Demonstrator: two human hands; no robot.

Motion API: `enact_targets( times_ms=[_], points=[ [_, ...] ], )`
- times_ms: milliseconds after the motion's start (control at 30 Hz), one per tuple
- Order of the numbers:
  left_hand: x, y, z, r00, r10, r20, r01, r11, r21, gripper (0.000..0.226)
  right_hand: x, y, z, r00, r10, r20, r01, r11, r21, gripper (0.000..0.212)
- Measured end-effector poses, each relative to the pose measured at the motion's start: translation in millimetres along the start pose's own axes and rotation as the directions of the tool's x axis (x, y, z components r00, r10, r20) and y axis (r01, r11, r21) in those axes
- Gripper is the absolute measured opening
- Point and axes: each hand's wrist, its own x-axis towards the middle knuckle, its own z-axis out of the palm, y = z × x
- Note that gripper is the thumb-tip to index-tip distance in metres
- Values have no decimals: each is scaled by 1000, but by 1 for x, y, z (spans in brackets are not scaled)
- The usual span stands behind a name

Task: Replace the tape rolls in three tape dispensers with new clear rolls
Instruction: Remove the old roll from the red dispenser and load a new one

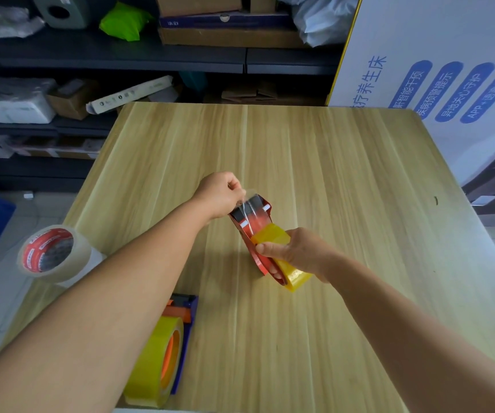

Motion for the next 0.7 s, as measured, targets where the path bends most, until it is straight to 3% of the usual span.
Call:
enact_targets(
  times_ms=[300, 433, 533, 700],
  points=[
    [0, 3, -3, 982, -187, -7, 180, 956, -233, 21, -3, -1, -3, 996, -85, 8, 85, 996, 8, 60],
    [2, 7, -11, 978, -208, -12, 194, 931, -309, 16, -6, -2, -6, 989, -144, 43, 139, 984, 108, 42],
    [4, 17, -19, 989, -150, -10, 141, 944, -297, 13, -7, -2, -7, 978, -185, 94, 158, 959, 236, 32],
    [0, 42, -23, 997, 68, 29, -63, 984, -167, 14, -8, -13, -7, 979, -179, 92, 128, 906, 402, 40]
  ],
)
